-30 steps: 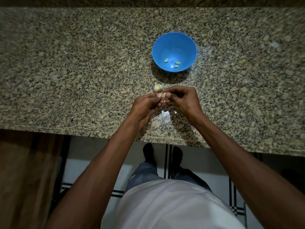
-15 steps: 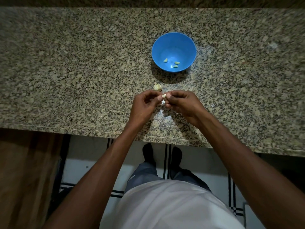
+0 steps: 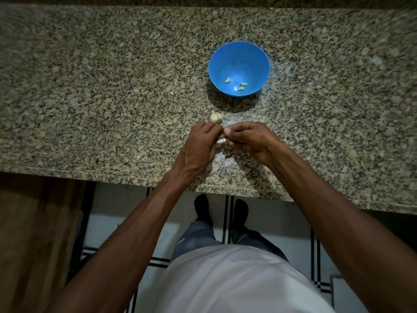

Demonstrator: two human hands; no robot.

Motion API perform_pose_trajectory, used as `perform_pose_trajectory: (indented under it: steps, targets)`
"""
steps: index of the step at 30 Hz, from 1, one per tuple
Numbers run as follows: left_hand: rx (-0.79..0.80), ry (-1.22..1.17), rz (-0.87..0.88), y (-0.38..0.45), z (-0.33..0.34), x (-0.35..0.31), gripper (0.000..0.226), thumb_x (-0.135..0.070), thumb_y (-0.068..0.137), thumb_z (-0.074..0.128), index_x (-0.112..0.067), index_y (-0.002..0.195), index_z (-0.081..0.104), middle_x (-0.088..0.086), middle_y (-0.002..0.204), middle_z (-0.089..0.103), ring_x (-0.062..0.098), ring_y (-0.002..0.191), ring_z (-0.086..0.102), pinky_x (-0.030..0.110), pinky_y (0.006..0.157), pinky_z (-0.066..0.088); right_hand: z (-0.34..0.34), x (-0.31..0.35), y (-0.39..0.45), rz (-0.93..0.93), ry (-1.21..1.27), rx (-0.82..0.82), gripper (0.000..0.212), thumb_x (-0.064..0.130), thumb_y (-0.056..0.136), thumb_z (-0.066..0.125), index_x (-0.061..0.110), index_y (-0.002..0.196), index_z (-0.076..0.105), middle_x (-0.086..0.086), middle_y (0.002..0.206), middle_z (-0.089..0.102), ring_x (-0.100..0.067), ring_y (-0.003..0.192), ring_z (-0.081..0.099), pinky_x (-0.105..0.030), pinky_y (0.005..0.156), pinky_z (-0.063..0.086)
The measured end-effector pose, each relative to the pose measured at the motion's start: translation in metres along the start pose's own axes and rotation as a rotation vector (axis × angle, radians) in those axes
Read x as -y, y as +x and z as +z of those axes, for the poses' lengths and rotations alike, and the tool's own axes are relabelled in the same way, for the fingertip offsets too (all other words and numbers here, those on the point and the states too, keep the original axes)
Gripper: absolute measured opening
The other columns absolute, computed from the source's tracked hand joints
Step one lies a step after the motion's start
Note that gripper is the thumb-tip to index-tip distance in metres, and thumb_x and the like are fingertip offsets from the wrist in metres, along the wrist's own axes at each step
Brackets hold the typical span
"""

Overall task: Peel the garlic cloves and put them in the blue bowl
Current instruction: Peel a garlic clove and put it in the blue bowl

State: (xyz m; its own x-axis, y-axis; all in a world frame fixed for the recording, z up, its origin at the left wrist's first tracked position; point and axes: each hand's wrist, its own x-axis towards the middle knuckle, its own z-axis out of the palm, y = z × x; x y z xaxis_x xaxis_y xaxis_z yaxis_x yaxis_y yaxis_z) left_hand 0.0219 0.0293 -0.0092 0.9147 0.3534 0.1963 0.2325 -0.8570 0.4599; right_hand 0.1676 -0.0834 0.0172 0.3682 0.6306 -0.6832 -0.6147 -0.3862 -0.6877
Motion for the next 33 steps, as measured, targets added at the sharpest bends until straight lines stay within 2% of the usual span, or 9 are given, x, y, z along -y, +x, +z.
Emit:
perform_pose_trajectory:
  steps: [4,8,11,14,20,22,27,31,33]
  targets:
    - [-0.02,-0.014,-0.017,0.006,-0.002,-0.003,0.024,0.013,0.088,0.053,-0.005,0.101,0.061,0.009,0.093,0.056,0.023,0.088,0.046,0.032,0.079,0.039,0.003,-0.001,0.005,-0.02,0.027,0.005,0.003,-0.002,0.093,0.071,-0.001,0.092,0.074,-0.009,0.081,0.078,-0.011,0.068,0.07,-0.022,0.064,0.059]
    - [-0.038,-0.048,-0.047,0.007,-0.003,-0.005,0.022,0.013,0.087,0.053,-0.004,0.096,0.063,0.009,0.088,0.057,0.024,0.086,0.047,0.033,0.076,0.039,0.003,-0.007,0.008,-0.053,0.028,0.0,0.004,-0.001,0.092,0.073,0.001,0.089,0.073,-0.01,0.087,0.078,-0.011,0.074,0.072,-0.024,0.071,0.059]
    - [-0.035,-0.082,-0.107,0.006,-0.002,-0.005,0.021,0.013,0.087,0.054,-0.004,0.093,0.064,0.006,0.086,0.058,0.02,0.085,0.047,0.026,0.074,0.037,0.002,-0.011,0.011,-0.084,0.005,-0.028,0.005,0.001,0.09,0.076,-0.001,0.093,0.073,-0.012,0.091,0.079,-0.009,0.076,0.074,-0.026,0.074,0.058]
    - [-0.026,-0.124,-0.153,0.007,-0.002,-0.006,0.017,0.009,0.09,0.057,-0.004,0.091,0.067,0.004,0.082,0.059,0.015,0.081,0.047,0.018,0.07,0.034,0.0,-0.014,0.011,-0.114,-0.027,-0.055,0.021,0.004,0.089,0.079,-0.009,0.104,0.073,-0.012,0.093,0.08,-0.009,0.079,0.074,-0.026,0.076,0.058]
    - [-0.021,-0.251,-0.295,0.011,-0.008,-0.007,0.013,0.002,0.092,0.062,-0.004,0.084,0.07,0.007,0.069,0.064,0.022,0.061,0.056,0.041,0.054,0.049,0.002,-0.018,0.011,-0.178,-0.022,-0.077,0.021,0.004,0.091,0.078,-0.01,0.105,0.073,-0.01,0.094,0.079,-0.009,0.083,0.075,-0.021,0.072,0.057]
    - [-0.003,-0.33,-0.379,0.011,-0.009,-0.006,0.012,-0.005,0.096,0.066,-0.011,0.088,0.074,0.002,0.07,0.067,0.021,0.061,0.061,0.037,0.051,0.053,0.003,-0.019,0.013,-0.186,-0.034,-0.084,0.02,0.005,0.09,0.079,-0.009,0.103,0.074,-0.011,0.095,0.08,-0.012,0.087,0.076,-0.022,0.075,0.058]
    - [-0.02,-0.459,-0.518,0.009,-0.008,-0.009,0.004,-0.018,0.095,0.076,-0.015,0.094,0.078,-0.009,0.083,0.074,0.004,0.066,0.067,0.012,0.055,0.051,0.006,-0.023,0.013,-0.17,0.002,-0.11,0.023,0.007,0.089,0.08,-0.008,0.107,0.076,-0.014,0.104,0.079,-0.016,0.092,0.076,-0.025,0.078,0.059]
    - [-0.049,-0.438,-0.524,0.008,-0.009,-0.011,0.004,-0.019,0.093,0.077,-0.016,0.095,0.08,-0.005,0.079,0.075,0.008,0.07,0.071,0.026,0.063,0.062,0.008,-0.026,0.008,-0.131,0.093,-0.111,0.022,0.004,0.089,0.079,-0.007,0.108,0.075,-0.012,0.108,0.08,-0.016,0.096,0.076,-0.022,0.078,0.06]
    - [-0.078,-0.41,-0.533,0.007,-0.01,-0.015,0.005,-0.018,0.092,0.076,-0.017,0.094,0.08,-0.005,0.076,0.075,0.009,0.069,0.071,0.032,0.064,0.063,0.01,-0.028,0.008,-0.121,0.138,-0.112,0.014,0.002,0.09,0.077,-0.004,0.103,0.076,-0.011,0.102,0.08,-0.016,0.093,0.075,-0.022,0.077,0.059]
